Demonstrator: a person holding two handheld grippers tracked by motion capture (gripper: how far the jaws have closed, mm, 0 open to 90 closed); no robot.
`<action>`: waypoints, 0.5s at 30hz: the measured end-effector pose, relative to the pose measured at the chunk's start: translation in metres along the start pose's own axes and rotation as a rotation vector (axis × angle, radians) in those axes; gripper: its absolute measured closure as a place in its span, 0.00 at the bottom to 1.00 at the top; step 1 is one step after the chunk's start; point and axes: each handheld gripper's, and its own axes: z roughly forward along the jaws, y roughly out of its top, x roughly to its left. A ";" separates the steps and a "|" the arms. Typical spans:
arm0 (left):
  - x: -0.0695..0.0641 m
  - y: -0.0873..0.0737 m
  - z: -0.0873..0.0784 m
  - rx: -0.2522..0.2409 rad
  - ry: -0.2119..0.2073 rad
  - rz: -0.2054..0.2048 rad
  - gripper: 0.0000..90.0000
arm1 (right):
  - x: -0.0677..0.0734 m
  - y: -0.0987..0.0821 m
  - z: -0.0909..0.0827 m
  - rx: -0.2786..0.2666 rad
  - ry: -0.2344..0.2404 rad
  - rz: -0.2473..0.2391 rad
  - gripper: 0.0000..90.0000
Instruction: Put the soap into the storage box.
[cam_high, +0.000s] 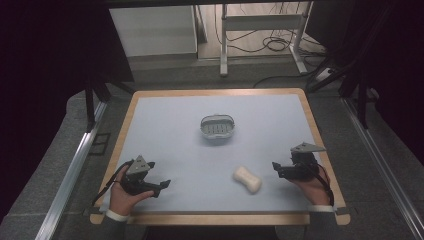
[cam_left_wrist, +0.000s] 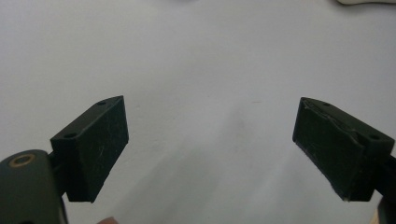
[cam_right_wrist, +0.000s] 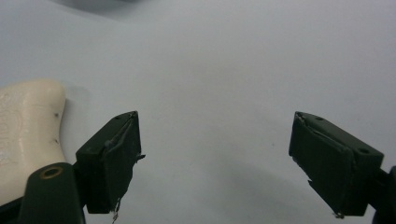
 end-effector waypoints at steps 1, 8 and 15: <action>0.000 0.000 0.000 0.001 0.000 0.001 0.12 | 0.000 0.000 0.000 0.000 0.000 0.000 0.19; 0.000 0.000 0.000 0.001 0.000 -0.003 0.12 | 0.000 0.002 -0.003 -0.004 0.008 0.015 0.19; 0.000 0.000 -0.003 0.002 0.005 -0.009 0.12 | 0.009 0.006 -0.010 -0.009 0.022 0.000 0.19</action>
